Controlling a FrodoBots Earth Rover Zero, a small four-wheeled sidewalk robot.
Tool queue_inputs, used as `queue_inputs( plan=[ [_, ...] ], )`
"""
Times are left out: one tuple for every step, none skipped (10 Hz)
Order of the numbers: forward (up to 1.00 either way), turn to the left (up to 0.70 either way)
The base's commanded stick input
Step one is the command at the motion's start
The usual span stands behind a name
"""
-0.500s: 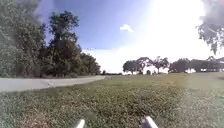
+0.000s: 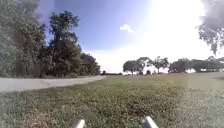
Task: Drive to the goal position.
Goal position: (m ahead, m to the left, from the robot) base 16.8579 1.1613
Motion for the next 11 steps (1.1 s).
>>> queue_inputs(
  plan=[
    [0.70, 0.00],
    [0.70, 0.00],
    [0.70, 0.00],
    [0.70, 0.00],
    [0.70, 0.00],
    [0.70, 0.00],
    [0.70, 0.00],
    [0.70, 0.00],
    [0.70, 0.00],
    [0.70, 0.00],
    [0.70, 0.00]
  ],
)
